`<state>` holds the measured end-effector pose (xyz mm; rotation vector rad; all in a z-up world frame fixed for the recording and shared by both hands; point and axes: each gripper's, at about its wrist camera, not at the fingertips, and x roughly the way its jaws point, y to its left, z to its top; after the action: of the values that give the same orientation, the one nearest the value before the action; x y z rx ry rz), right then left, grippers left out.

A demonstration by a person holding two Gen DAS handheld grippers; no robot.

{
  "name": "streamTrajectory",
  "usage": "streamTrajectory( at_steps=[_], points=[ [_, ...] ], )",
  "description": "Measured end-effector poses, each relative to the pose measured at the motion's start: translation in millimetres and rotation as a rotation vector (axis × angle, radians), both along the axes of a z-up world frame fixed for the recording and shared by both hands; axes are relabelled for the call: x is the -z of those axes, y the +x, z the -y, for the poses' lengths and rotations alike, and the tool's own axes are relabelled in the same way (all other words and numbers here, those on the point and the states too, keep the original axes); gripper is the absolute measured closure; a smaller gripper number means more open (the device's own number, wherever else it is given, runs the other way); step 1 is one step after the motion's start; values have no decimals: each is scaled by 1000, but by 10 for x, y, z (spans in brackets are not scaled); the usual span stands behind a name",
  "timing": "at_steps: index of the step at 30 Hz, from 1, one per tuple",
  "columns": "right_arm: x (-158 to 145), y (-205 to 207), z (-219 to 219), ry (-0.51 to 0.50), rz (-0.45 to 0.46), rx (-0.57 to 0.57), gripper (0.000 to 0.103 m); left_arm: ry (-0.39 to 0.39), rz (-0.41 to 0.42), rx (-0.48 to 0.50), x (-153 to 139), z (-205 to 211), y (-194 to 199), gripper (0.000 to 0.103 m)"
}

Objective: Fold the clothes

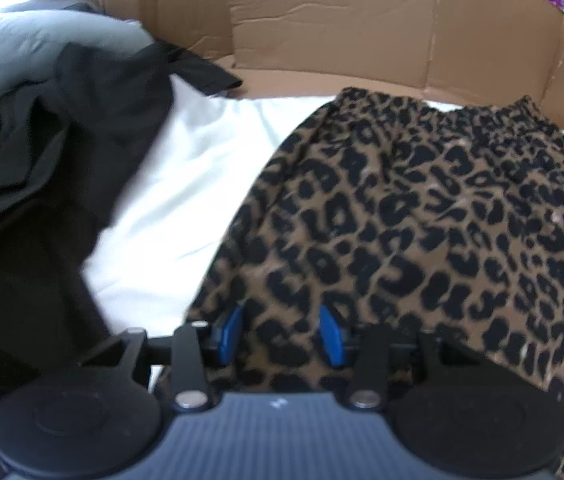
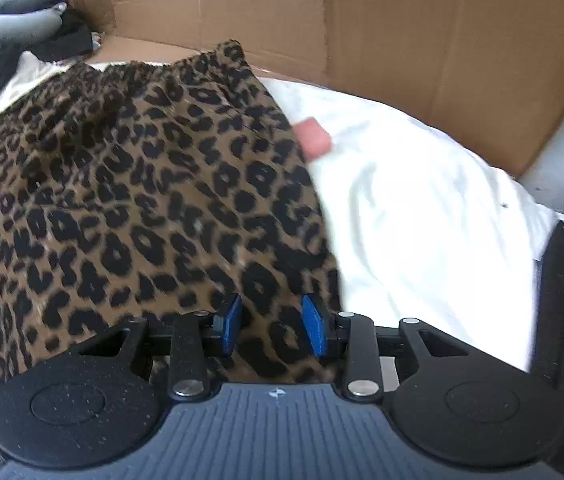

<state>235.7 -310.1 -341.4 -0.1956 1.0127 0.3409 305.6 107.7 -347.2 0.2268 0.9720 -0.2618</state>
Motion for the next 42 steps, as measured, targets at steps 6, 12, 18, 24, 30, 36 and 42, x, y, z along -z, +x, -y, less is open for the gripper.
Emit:
streamTrajectory(
  at_steps=[6,12,18,24,30,36,42],
  points=[
    [-300,-220,85,15,34,21,73,31,-13,-22,-128,-222,-231,67],
    [-378,-535,-54,49,11,-10,72,-23,-21,-56,-273,-408,-537,67],
    [-136,-821,-126,-5,-60,-4,72,-59,1,-111,-344,-451,-731,67],
    [-212,-1000,-139,-51,-76,12,71,-94,12,-116,-230,-283,-854,67],
    [-362,-947,-385,15,-37,11,71,-169,11,-116,-184,30,-944,67],
    [-256,-826,-778,84,-61,3,71,-186,-5,-42,-155,366,-951,67],
    [-86,-784,-1148,110,-106,-24,70,-121,-36,14,-16,508,-1002,67]
  ],
)
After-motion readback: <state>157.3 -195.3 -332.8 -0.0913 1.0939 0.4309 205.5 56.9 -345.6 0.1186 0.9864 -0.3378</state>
